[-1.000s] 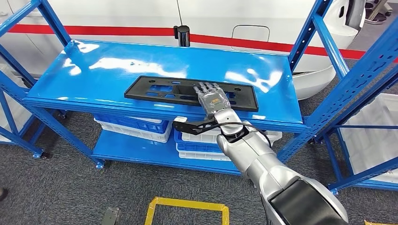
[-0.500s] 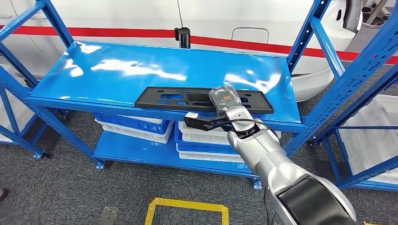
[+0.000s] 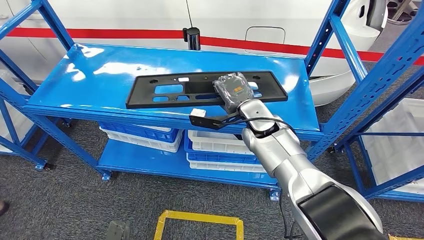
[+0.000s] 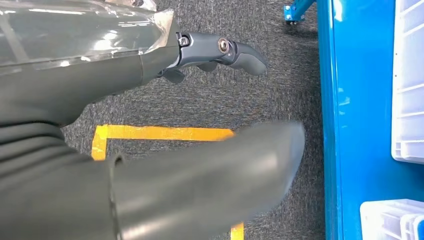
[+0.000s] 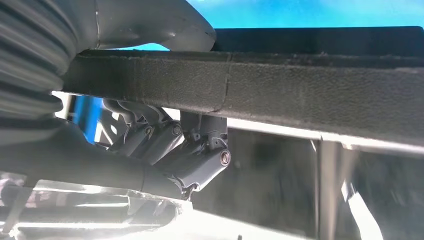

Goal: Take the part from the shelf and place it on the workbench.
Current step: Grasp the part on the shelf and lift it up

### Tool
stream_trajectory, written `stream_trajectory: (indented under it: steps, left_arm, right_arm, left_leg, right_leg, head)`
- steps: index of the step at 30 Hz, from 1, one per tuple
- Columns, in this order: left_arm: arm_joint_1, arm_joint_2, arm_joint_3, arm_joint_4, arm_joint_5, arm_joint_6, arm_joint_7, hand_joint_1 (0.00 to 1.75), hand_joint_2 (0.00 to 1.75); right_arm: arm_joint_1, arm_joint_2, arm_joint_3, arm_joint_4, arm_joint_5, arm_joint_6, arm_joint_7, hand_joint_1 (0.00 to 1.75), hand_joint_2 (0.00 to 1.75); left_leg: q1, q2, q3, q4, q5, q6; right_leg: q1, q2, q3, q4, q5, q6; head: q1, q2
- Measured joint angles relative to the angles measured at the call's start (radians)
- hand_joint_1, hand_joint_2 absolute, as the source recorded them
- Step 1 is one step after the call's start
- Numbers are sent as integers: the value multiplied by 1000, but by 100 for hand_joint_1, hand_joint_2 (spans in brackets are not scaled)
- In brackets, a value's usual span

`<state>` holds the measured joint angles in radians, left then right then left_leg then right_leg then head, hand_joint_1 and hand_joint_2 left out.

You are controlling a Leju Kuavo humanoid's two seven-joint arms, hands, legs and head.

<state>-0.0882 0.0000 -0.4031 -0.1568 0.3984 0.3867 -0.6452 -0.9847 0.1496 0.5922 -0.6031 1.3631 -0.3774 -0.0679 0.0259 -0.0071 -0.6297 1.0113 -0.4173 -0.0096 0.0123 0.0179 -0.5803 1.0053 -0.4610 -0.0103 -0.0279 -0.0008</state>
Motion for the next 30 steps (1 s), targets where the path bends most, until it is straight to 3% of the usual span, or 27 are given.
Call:
stream_trajectory:
  steps: [8, 14, 21, 23, 26, 28, 30]
  left_arm:
    - [14, 0, 16, 0, 14, -28, 33, 0, 175]
    - [15, -2, 16, 0, 9, -21, 118, 0, 175]
    - [14, -3, 16, 0, 0, -4, 158, 0, 175]
    - [13, -3, 16, 0, -5, -13, 182, 0, 175]
    - [10, -4, 14, 0, -13, -30, 199, 0, 175]
    - [5, -7, 14, -1, -15, -37, 199, 0, 175]
    - [1, -7, 14, -2, -16, -38, 198, 0, 175]
  right_arm:
    - [34, -90, 0, -349, -54, 56, -10, 173, 175]
    - [58, -120, 1, -415, -77, 52, -11, 173, 175]
    - [78, -137, 1, -434, -84, 36, -10, 173, 175]
    - [87, -140, 2, -435, -86, 15, -6, 173, 175]
    - [106, -147, 2, -435, -82, -6, 2, 173, 175]
    - [120, -154, 3, -435, -79, -17, 5, 173, 175]
    - [134, -161, 3, -434, -79, -23, 6, 173, 175]
  left_leg:
    - [0, 0, 0, -1, 0, 0]
    - [0, 0, 0, -1, 0, 0]
    - [0, 0, 0, -2, 0, 0]
    - [-1, -1, 0, 1, -1, 7]
    - [3, 3, 21, -35, 16, 30]
    - [11, 10, 39, -69, 34, 39]
    - [14, 12, 40, -75, 39, 39]
  right_leg:
    - [0, 0, -1, 0, -1, -1]
    - [0, 0, -1, 0, -1, -1]
    - [0, 0, -1, 0, -1, -1]
    - [-5, 0, 1, -4, 1, 2]
    - [-5, -2, 5, -7, -2, 12]
    - [-5, -5, -21, 52, -39, 12]
    - [-18, -7, -76, 175, -92, 17]
  head:
    - [0, 0]
    - [0, 0]
    - [0, 0]
    - [0, 0]
    - [0, 0]
    - [4, 0]
    - [7, 0]
